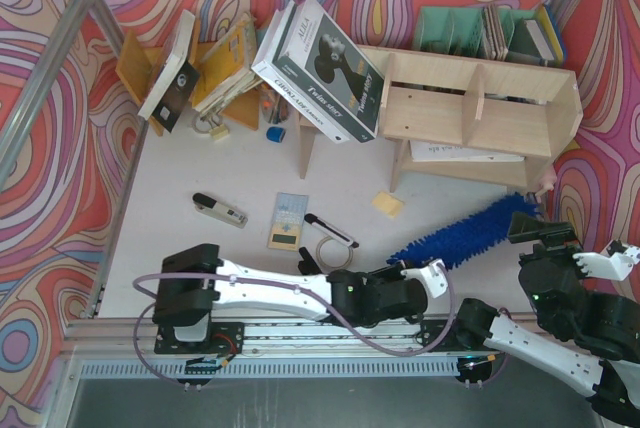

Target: Dust the bookshelf with a duster

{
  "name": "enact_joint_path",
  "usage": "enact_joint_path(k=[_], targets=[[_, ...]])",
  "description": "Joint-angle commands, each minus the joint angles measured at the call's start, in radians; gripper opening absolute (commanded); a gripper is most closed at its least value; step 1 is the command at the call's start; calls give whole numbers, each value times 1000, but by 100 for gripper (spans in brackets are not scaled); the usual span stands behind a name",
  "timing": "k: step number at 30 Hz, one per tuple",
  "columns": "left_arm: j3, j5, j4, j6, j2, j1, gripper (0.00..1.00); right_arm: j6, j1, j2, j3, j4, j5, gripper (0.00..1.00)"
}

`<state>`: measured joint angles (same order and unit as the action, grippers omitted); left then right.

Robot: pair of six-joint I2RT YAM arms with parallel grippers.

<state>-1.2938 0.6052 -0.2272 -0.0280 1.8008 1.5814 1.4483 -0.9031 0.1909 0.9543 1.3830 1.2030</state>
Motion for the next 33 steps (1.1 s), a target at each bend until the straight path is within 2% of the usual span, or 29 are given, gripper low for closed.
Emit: enact_joint_path(k=[1,11,19,26,33], targets=[[27,-43,171,105,-121,24,0,17,-4,-11,-6,34,16,99],[-26,31,226,221,-119,-47,0,18,-5,-10,-6,34,17,99],[-15,-59,170,183,-32,-88,0,17,-4,-13,-6,33,18,99],[57,-111,170,105,25,-89,0,17,-4,-15,-6,33,18,99],[69,-27,177,127,-97,-55,0,17,-4,-7,-6,34,18,99]])
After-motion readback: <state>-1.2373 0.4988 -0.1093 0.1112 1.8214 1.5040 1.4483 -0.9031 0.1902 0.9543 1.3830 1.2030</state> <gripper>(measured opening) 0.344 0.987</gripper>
